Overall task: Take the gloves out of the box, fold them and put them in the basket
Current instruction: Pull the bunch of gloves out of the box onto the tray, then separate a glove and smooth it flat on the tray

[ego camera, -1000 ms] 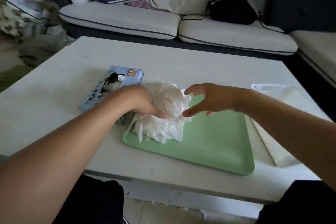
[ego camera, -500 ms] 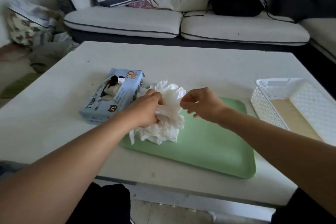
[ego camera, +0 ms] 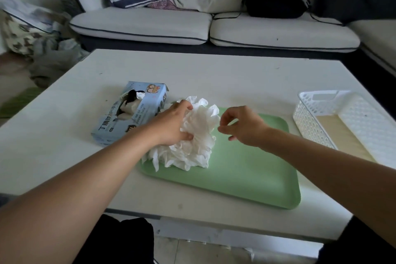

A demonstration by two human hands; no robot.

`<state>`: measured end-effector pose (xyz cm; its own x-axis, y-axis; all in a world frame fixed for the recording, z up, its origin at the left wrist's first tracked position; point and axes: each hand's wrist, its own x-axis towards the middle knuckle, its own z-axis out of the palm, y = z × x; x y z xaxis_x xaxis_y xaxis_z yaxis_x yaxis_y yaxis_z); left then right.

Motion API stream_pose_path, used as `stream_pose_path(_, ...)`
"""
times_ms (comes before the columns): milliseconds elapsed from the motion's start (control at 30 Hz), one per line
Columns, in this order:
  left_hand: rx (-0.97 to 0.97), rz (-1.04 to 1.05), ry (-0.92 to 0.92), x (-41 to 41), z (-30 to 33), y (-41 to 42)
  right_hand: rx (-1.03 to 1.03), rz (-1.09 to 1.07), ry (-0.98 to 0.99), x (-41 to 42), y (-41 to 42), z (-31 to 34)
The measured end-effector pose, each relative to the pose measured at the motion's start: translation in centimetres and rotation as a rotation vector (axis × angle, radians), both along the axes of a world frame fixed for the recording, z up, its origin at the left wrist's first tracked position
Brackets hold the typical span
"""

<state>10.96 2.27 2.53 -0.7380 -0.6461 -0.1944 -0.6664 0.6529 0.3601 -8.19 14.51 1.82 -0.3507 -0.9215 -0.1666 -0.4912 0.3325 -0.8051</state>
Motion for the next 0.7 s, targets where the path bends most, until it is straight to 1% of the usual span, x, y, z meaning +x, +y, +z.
stream_pose_path(33,0.014,-0.009,0.004,0.1,0.0,-0.1,-0.016,-0.024,0.045,-0.4,0.4,0.1)
stream_pose_path(67,0.021,-0.023,0.003,0.1,-0.1,-0.2,-0.017,-0.039,0.029,-0.6,0.7,0.1)
stream_pose_path(167,0.015,-0.04,-0.018,-0.2,0.2,0.2,0.047,-0.043,-0.168,-0.1,0.8,-0.5)
stream_pose_path(267,0.08,0.047,0.021,-1.0,0.6,1.1,0.037,-0.045,-0.19,1.5,-0.1,-1.6)
stream_pose_path(400,0.005,0.061,0.036,-1.3,-0.2,1.0,-0.011,-0.032,-0.237,2.9,-0.9,-2.0)
stream_pose_path(500,0.05,0.07,0.034,-1.1,-0.3,0.1,0.028,0.017,-0.338,1.9,-0.8,-1.2)
stream_pose_path(600,0.115,0.023,0.025,-0.8,0.5,-0.4,0.084,-0.017,-0.402,0.9,-0.1,-1.3)
stream_pose_path(667,0.091,0.024,0.0,-0.6,0.6,-0.5,0.085,-0.017,-0.493,1.0,0.3,-1.3)
stream_pose_path(700,0.067,0.033,-0.008,-0.7,0.6,-0.5,0.044,-0.027,-0.547,1.1,0.3,-1.0)
